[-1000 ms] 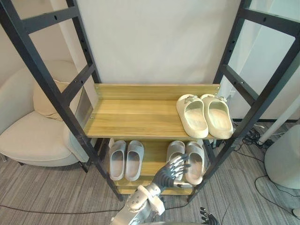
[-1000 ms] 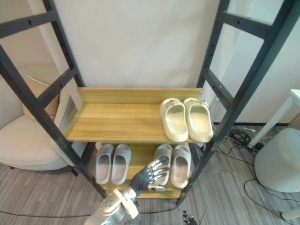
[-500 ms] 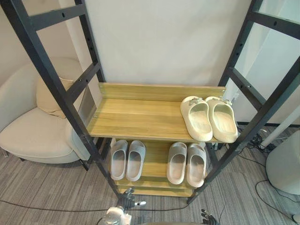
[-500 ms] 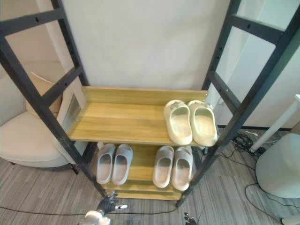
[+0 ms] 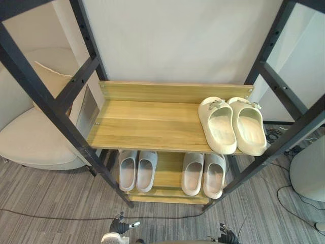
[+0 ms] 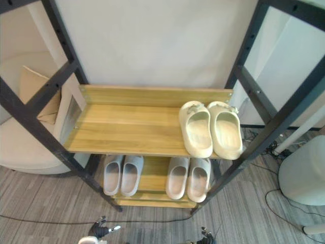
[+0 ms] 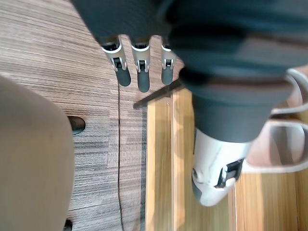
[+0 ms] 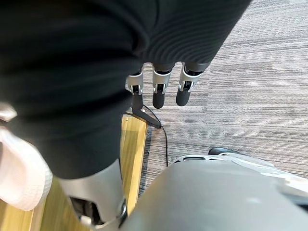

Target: Organize the slippers on the shoe rack

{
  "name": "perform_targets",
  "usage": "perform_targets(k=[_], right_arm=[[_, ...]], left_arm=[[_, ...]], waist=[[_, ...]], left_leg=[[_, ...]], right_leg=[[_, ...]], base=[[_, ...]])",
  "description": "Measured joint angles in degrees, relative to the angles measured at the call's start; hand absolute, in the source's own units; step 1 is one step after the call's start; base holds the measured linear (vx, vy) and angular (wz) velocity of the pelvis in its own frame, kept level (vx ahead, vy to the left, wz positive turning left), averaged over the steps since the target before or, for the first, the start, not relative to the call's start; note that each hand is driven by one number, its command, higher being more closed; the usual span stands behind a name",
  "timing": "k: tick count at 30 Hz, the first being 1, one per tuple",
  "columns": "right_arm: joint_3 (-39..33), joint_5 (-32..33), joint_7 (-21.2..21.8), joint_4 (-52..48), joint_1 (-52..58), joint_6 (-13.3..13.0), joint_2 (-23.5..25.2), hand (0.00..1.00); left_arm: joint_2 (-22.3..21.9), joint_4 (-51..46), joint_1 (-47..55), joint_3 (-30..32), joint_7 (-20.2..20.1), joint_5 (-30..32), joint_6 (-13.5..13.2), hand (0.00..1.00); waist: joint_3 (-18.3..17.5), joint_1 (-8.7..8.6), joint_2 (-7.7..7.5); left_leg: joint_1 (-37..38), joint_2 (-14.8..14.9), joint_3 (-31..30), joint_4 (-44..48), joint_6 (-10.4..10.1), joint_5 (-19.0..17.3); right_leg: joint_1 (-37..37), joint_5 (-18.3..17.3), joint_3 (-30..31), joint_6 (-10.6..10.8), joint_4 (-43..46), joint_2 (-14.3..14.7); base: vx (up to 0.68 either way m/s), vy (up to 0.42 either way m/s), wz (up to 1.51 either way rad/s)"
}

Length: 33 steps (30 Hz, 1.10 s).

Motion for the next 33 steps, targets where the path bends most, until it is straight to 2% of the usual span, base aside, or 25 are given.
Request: perform_targets(k=[1, 2, 4, 6, 7, 8, 10, 11, 13, 14, 15, 16, 17, 18, 20, 21, 23, 24, 25, 26, 27, 28, 29, 30, 33], right_arm=[[0.0, 0.0, 0.0, -0.1, -0.4, 0.0, -0.1, 0.0], [0.0, 0.1, -0.1, -0.6, -0.8, -0.1, 0.0, 0.0], [0.4, 0.0, -0.3, -1.6, -0.6, 0.0, 0.3, 0.0], [0.6, 0.0, -0.4, -2.8, 0.1, 0.0, 0.1, 0.0], [0.6, 0.0, -0.5, -4.2, 1.0, 0.1, -0.1, 0.0], [0.5, 0.0, -0.6, -5.9, 1.7, 0.1, 0.0, 0.0], [0.5, 0.1, -0.7, -8.2, 2.6, 0.2, 0.3, 0.0], [0.6, 0.1, -0.8, -9.9, 2.1, 0.2, 1.5, 0.0], [1.1, 0.1, -1.0, -11.5, 0.9, 0.1, 2.3, 0.0], [2.4, 0.1, -1.0, -11.7, -0.4, 0.0, 2.9, 0.0], [2.8, 0.1, -1.2, -11.9, -1.3, -0.1, 3.4, 0.0], [2.8, 0.1, -1.2, -11.9, -1.3, -0.1, 3.5, 0.0], [2.7, 0.1, -1.7, -11.9, -1.6, 0.0, 4.2, 0.0], [2.6, 0.1, -2.2, -11.7, -2.0, 0.0, 4.4, 0.0], [2.1, 0.3, -2.5, -11.2, -2.4, 0.0, 4.5, 0.0], [0.7, 1.1, -2.8, -11.1, -2.5, 0.0, 3.6, 0.0], [0.0, 1.1, -3.0, -10.9, -2.7, 0.0, 3.2, 0.0], [-0.1, 1.1, -3.2, -9.2, -3.2, 0.0, 2.6, 0.0], [-0.1, 1.1, -3.2, -9.2, -3.2, 0.0, 2.6, 0.0], [-0.1, 1.1, -3.2, -8.1, -3.4, 0.2, 2.8, 0.0], [-0.1, 1.1, -3.1, -7.7, -3.4, 0.2, 3.0, 0.0], [-0.7, 1.1, -3.1, -6.6, -3.8, 0.2, 3.1, 0.0], [-1.5, 1.1, -3.1, -6.4, -3.7, 0.2, 3.8, 0.0], [-1.7, 1.1, -3.1, -6.1, -3.7, 0.2, 4.1, 0.0], [-1.6, 1.1, -2.7, -5.6, -3.9, 0.2, 4.3, 0.0]], left_arm=[[0.0, 0.0, -0.1, 0.1, 0.1, 0.0, 0.0, 0.0], [0.1, -0.4, -0.1, 0.1, 0.3, -0.1, 0.0, 0.0], [0.5, -0.5, 0.0, 0.2, 0.6, -0.1, 0.0, 0.0], [-0.2, -2.1, 0.1, 0.3, 0.6, -0.1, 0.0, 0.0], [-1.4, -3.8, -0.1, 0.3, 0.7, -0.1, 0.0, 0.0], [-1.8, -5.3, -0.2, 0.3, 0.9, -0.1, -0.1, 0.0], [-2.2, -5.7, -0.6, 0.2, 1.5, -0.1, 0.0, 0.0], [-2.9, -6.6, -0.8, 0.3, 1.8, 0.0, 0.0, 0.0], [-3.9, -7.2, -0.6, 0.3, 1.8, -0.1, -0.1, 0.0], [-4.5, -7.3, -0.9, 0.3, 1.8, -0.2, -0.4, 0.0], [-6.1, -7.2, -1.2, -0.2, 1.8, -0.2, -0.6, 0.0], [-6.2, -7.2, -1.2, -0.2, 1.8, -0.2, -0.6, 0.0], [-7.0, -7.7, -0.8, -0.5, 1.7, -1.3, -1.0, 0.0], [-7.0, -7.8, -1.0, -0.4, 1.7, -1.4, -1.0, 0.0], [-7.0, -7.6, -1.0, -0.5, 1.7, -1.2, -1.0, 0.0], [-7.1, -7.1, -1.0, -0.5, 1.7, -1.2, -1.0, 0.0], [-7.1, -6.3, -1.2, -0.5, 1.7, -1.2, -1.1, 0.0], [-7.1, -3.7, -2.0, -0.6, 1.7, -1.2, -1.0, 0.0], [-7.1, -3.7, -2.1, -0.6, 1.7, -1.2, -1.0, 0.0], [-6.7, -2.1, -2.8, -1.2, 1.6, -1.1, -0.9, 0.0], [-6.6, -1.5, -3.1, -1.3, 1.6, -1.0, -0.9, 0.0], [-6.2, -1.0, -3.1, -1.4, 1.6, -0.2, -0.8, 0.0], [-5.4, -0.6, -3.3, -1.9, 1.6, 0.2, -1.0, 0.0], [-5.0, -0.3, -3.4, -1.9, 1.6, 0.4, -1.0, 0.0], [-3.4, 2.2, -3.3, -1.7, 1.6, 2.3, -1.0, 0.0]], waist=[[0.3, -0.03, 0.11], [0.7, -0.13, -0.22], [0.6, -0.11, -0.98], [0.4, -0.13, -0.78], [0.3, -0.03, -0.38], [0.3, 0.12, -0.36], [-0.1, 0.22, -1.11], [0.1, 0.92, -0.87], [0.5, 2.89, -0.04], [0.8, 3.31, 0.43], [1.7, 2.75, 2.7], [1.7, 2.76, 2.83], [2.0, 3.08, 4.02], [2.1, 2.87, 3.96], [2.2, 2.69, 3.73], [2.2, 2.29, 3.34], [2.1, 1.94, 3.44], [1.7, 1.51, 4.39], [1.7, 1.48, 4.41], [1.4, 1.05, 5.08], [1.5, 0.51, 5.02], [1.6, 0.05, 4.83], [1.5, -0.15, 4.06], [1.4, -0.15, 3.75], [1.0, 0.18, 4.34]], left_leg=[[-0.1, 0.0, 0.0, 0.3, 0.0, -0.1], [-0.4, -0.2, -0.3, 1.2, 0.0, -0.6], [-0.6, -1.1, -1.9, 2.4, -0.1, -1.1], [-2.0, -1.5, -5.1, 3.8, -0.1, -1.0], [-3.9, -1.8, -7.6, 5.0, -0.2, -0.9], [-5.8, -2.6, -10.1, 6.3, -0.5, -0.5], [-8.8, -3.9, -13.0, 9.0, -1.0, -0.2], [-10.7, -3.9, -14.0, 10.6, -1.7, 0.3], [-12.2, -2.8, -14.9, 10.8, -3.0, 1.0], [-13.6, -2.2, -16.6, 10.9, -4.2, 1.7], [-15.2, 0.3, -20.2, 9.0, -5.5, 3.8], [-15.2, 0.4, -20.2, 8.8, -5.5, 3.9], [-15.2, 3.9, -16.7, 4.7, -3.2, 5.2], [-15.4, 6.4, -12.1, 3.1, -2.8, 5.2], [-15.9, 6.8, -7.5, 4.2, -2.7, 5.4], [-15.8, 4.9, -3.0, 10.3, -2.4, 5.1], [-15.3, 4.1, -1.6, 13.3, -1.8, 4.4], [-13.0, 5.9, 3.9, 17.2, -0.6, 0.2], [-12.9, 5.9, 4.0, 17.3, -0.5, 0.1], [-11.3, 8.5, 10.4, 17.9, 0.6, -2.0], [-11.1, 9.0, 13.4, 17.1, 0.6, -2.2], [-10.7, 8.5, 16.5, 14.8, 0.3, -1.7], [-9.3, 6.8, 17.4, 10.2, 0.1, -0.6], [-8.8, 5.8, 17.2, 8.4, 0.6, 0.6], [-5.6, 1.7, 15.6, 0.4, 2.3, 4.4]], right_leg=[[-0.9, 0.0, 0.6, 0.0, 2.2, -0.1], [-4.5, 0.1, 3.4, 0.0, 10.2, -0.3], [-6.3, 0.1, 7.4, -0.1, 15.6, -0.3], [-6.2, 0.0, 10.1, -0.3, 17.6, 0.0], [-6.2, -0.6, 12.8, -1.1, 18.3, 0.7], [-6.2, -2.1, 16.6, -2.5, 18.9, 1.7], [-5.1, -5.3, 20.5, -2.5, 18.1, 2.8], [-3.8, -7.6, 22.1, -1.7, 15.7, 3.9], [-2.4, -9.9, 21.3, -1.7, 11.8, 5.0], [-1.4, -12.0, 19.6, -2.5, 8.9, 5.4], [-1.4, -11.5, 14.0, -4.3, 8.0, 7.4], [-1.5, -11.4, 13.7, -4.4, 8.0, 7.5], [-1.6, -10.5, 10.3, -6.2, 7.9, 9.4], [-1.8, -9.5, 7.8, -7.5, 6.9, 9.1], [-2.0, -8.4, 6.5, -7.8, 5.9, 8.2], [-2.6, -5.6, 4.9, -7.5, 3.1, 5.9], [-2.7, -4.0, 4.6, -7.1, 1.4, 5.1], [-3.8, -1.1, 2.5, -6.7, -1.2, 5.0], [-3.8, -1.1, 2.5, -6.7, -1.3, 5.0], [-3.9, -0.1, 0.5, -6.0, -2.2, 4.8], [-3.9, 0.1, -0.6, -5.6, -2.3, 4.5], [-3.3, 0.6, -2.1, -4.7, -3.3, 4.1], [-2.2, 1.3, -3.4, -3.5, -6.0, 3.1], [-1.5, 2.3, -4.3, -3.3, -7.3, 2.4], [1.7, 5.3, -5.8, -1.0, -13.3, 0.8]], base=[[-0.03, 0.03, -0.04], [-0.05, 0.02, 0.16], [-0.01, -0.03, 0.51], [-0.01, -0.098, 0.93], [-0.04, -0.138, 1.24], [-0.06, -0.145, 1.28], [-0.09, -0.187, 1.07], [-0.15, -0.244, 0.76], [-0.2, -0.274, 0.37], [-0.39, -0.364, 1.08], [-0.29, -0.244, 1.06], [-0.41, -0.334, 1.43], [-0.27, -0.189, 0.93], [-0.27, -0.189, 0.98], [-0.16, -0.038, 0.58], [-0.18, -0.01, 0.55], [-0.1, 0.05, 0.43], [-0.06, 0.074, 0.35], [-0.08, 0.122, 0.6], [-0.07, 0.121, 0.55], [-0.11, 0.186, 0.88], [-0.12, 0.197, 0.82], [-0.11, 0.176, 0.71], [-0.12, 0.182, 0.52], [-0.14, 0.149, 0.28]])
